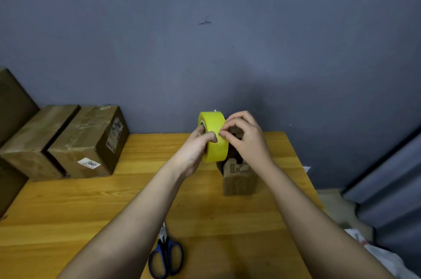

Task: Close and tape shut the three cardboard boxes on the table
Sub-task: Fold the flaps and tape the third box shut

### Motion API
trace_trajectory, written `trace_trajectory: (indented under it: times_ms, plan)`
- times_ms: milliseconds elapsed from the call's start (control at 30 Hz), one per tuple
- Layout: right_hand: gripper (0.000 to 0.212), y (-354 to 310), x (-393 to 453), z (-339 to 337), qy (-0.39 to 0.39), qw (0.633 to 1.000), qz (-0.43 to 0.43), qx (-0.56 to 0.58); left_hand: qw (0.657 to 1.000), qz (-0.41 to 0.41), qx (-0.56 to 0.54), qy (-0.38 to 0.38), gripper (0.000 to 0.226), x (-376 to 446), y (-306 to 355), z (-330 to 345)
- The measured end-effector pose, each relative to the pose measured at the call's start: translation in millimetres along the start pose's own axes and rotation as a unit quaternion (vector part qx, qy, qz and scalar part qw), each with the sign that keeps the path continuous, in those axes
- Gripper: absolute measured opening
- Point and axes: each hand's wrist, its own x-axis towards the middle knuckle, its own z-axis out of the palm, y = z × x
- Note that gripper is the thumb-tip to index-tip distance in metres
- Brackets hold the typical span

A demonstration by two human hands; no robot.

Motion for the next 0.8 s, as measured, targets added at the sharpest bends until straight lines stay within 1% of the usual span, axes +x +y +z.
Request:
trace_trajectory:
  times_ms: [100,133,200,267,367,433,733,800]
  plan:
    - [0.012,-0.7,-0.5,2.1,0.004,1.0,0.005,0.007,1.0,0.013,0.009,-0.01,0.059,0.1,1.3,0.9]
    - [0.016,-1.4,-2.7,2.6,0.002,1.0,0.007,0.003,1.0,0.019,0.018,-0.01,0.056,0.4,0.9,0.2]
    - [0.029,-1.8,-7.7,2.7,-0.003,1.0,0.006,-0.019,0.999,0.029,0.025,-0.007,0.046,2.3,-1.0,-2.8]
    - [0.035,0.3,-12.2,3.2,0.01,0.998,-0.022,-0.066,0.999,0.034,0.02,-0.001,0.037,3.5,-2.2,-4.3]
    - [0.029,1.8,-14.5,5.1,0.048,0.994,-0.049,-0.083,0.999,0.037,0.005,0.016,0.031,4.2,-2.0,-1.5]
    - [0.024,1.6,-13.6,6.0,0.057,0.994,-0.055,-0.081,0.999,0.039,0.001,0.025,0.029,5.1,-2.0,0.9]
    - [0.015,14.5,-1.1,-2.1,-0.026,1.0,0.003,0.005,0.996,0.036,0.073,0.032,0.027,9.5,-0.3,-0.1]
    - [0.014,14.1,0.3,-1.9,-0.026,1.0,0.014,0.006,0.996,0.035,0.077,0.027,0.027,10.4,1.9,0.0]
